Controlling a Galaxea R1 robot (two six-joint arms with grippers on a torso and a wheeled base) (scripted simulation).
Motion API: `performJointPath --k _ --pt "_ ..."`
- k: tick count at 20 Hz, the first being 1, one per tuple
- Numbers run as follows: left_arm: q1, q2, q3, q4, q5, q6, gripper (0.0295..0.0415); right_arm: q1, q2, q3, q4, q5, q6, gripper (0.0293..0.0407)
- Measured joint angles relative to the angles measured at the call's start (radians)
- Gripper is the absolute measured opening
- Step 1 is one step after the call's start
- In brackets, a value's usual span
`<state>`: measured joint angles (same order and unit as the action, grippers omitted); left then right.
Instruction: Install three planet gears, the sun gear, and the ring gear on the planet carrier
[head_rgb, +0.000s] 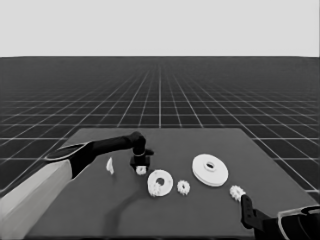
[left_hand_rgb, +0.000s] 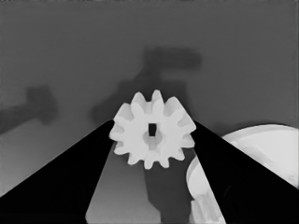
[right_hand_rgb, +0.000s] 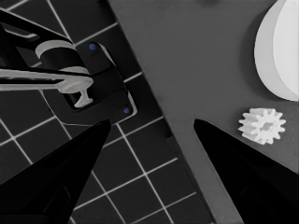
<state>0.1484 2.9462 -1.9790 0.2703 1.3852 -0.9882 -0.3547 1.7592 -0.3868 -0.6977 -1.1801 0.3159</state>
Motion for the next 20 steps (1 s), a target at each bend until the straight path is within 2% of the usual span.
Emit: performJointPath --k 2,5,10,13,20 --pt "-0.108 -0.053 0.143 -0.082 0.081 -0.072 0.0313 0.0 0.0 0.0 0.0 0.0 0.0 0.0385" --pt "-0.164 -0.06 0.166 -0.128 0.106 -0.084 0.0313 0.0 0.0 0.0 0.0 0.0 0.0 0.0385" --pt "-0.175 -0.061 0.168 -0.14 0.111 -0.084 0.0313 0.0 0.0 0.0 0.0 0.0 0.0 0.0385" --pt "-0.17 0.081 0.134 -0.129 0.124 -0.189 0.0313 0.0 0.0 0.0 0.0 0.0 0.0 0.0385" --pt "-0.17 0.121 0.107 -0.127 0.126 -0.205 0.0313 0.0 0.0 0.0 0.0 0.0 0.0 0.0385"
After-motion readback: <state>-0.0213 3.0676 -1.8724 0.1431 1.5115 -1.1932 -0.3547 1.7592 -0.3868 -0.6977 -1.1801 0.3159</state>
